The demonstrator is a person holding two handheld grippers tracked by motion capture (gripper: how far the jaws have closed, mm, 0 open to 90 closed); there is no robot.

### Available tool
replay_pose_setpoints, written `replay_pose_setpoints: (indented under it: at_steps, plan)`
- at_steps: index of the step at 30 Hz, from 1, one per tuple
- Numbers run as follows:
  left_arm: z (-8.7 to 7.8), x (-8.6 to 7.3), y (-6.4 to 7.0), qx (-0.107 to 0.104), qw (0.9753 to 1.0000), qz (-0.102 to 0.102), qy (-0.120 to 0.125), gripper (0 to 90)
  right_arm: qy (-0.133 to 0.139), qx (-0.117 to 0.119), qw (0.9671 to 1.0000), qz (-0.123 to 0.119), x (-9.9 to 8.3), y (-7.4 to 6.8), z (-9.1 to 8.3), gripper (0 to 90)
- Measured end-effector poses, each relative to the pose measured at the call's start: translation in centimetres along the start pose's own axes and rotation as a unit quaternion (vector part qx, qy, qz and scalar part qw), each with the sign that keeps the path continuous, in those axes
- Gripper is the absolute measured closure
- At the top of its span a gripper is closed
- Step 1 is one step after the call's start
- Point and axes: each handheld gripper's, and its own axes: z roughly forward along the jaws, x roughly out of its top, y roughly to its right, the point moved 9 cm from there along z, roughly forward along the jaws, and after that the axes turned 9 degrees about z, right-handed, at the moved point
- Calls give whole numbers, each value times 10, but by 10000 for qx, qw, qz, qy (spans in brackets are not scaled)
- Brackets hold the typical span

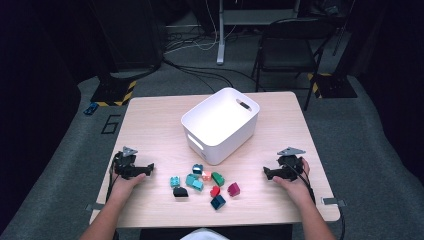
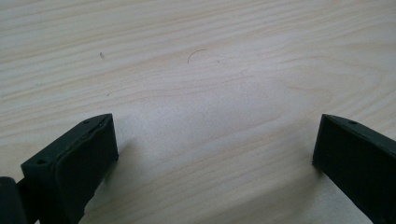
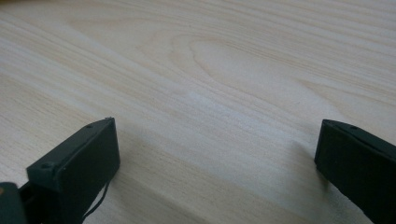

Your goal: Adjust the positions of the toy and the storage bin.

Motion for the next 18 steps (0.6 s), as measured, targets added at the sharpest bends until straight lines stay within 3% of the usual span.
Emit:
replay_pose_setpoints:
  at_steps: [9, 18]
  plan:
    - [1, 1, 3, -131, 9998, 115, 18, 0, 8, 80, 10000, -15, 0, 0, 0, 0]
    - [1, 2, 3, -72, 9999, 82, -10, 11, 9, 61, 10000, -58, 0, 1, -1, 0]
